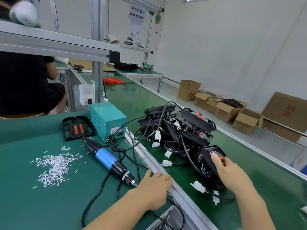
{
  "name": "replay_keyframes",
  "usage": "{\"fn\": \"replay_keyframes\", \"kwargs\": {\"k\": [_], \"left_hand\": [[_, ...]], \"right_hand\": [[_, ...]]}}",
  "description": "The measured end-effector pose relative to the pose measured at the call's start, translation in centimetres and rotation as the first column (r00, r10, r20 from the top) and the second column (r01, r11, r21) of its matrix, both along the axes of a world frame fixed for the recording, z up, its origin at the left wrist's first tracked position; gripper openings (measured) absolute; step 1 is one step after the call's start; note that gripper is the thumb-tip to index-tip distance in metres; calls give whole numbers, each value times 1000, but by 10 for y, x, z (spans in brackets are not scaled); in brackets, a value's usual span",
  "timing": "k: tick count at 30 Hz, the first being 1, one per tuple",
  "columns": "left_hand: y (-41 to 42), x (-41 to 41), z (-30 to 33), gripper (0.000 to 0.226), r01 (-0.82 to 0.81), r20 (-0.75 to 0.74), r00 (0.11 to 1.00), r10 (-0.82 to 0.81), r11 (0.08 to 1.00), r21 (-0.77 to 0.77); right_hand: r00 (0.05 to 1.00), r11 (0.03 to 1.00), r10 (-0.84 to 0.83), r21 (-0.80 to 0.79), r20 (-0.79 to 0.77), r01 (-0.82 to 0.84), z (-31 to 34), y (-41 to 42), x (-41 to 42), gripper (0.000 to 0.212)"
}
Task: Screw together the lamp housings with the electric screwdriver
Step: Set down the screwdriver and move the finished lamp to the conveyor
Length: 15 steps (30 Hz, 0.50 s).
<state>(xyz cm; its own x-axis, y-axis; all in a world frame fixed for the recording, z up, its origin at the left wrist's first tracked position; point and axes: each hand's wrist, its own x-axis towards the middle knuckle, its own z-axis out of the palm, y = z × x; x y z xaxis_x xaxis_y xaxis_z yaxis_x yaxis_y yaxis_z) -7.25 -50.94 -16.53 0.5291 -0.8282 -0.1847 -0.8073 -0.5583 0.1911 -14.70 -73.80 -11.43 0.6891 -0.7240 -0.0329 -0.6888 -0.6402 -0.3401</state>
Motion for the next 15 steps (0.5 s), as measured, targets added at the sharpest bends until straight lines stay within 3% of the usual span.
{"fn": "replay_keyframes", "kwargs": {"k": [7,15], "left_hand": [[9,3,2,61,-41,-8,999,41,999,-30],[10,-1,9,70,-145,-63,989,137,980,-137]], "right_hand": [[1000,989,6,-148,19,-3,-2,16,6,57],[984,959,135,-264,112,-101,5,70,14,63]]}}
